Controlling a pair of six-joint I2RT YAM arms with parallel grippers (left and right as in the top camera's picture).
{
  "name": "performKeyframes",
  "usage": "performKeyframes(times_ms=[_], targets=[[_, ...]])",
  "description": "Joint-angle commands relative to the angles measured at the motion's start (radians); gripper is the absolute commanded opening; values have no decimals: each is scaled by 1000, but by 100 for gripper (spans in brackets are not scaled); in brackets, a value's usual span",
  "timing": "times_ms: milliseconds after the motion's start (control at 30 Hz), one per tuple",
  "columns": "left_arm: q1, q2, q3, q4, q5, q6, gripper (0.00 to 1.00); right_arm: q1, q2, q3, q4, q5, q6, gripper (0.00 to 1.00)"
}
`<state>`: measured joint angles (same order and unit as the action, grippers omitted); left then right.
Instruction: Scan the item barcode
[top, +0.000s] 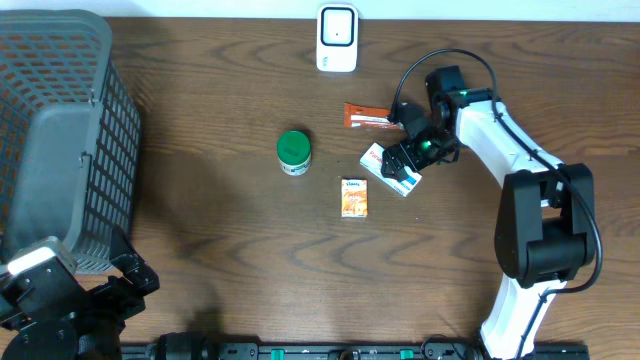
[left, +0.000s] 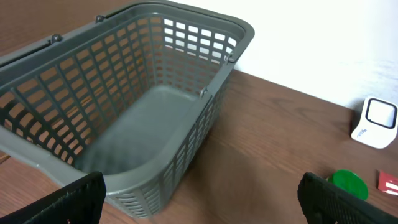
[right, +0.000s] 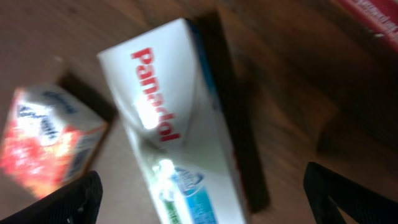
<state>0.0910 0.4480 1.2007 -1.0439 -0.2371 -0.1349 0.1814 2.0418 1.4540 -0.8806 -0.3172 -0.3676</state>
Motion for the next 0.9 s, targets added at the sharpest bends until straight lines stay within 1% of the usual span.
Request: performKeyframes(times_ms=[0, 367, 600, 633, 767, 867], targets=[[3, 2, -6, 0, 10, -8, 100, 16, 10, 10, 14, 42, -31, 99], [3, 2, -6, 0, 9, -8, 100, 105, 50, 10, 53, 74, -39, 99], [3, 2, -6, 0, 9, -8, 100, 131, 107, 10, 61, 225, -37, 100], [3, 2, -6, 0, 9, -8, 100, 131, 113, 10, 61, 240, -37, 96], [3, 2, -6, 0, 10, -8, 100, 131, 121, 10, 71, 245, -24, 90], [3, 2, -6, 0, 10, -8, 100, 131, 121, 11, 85, 245, -11, 80]])
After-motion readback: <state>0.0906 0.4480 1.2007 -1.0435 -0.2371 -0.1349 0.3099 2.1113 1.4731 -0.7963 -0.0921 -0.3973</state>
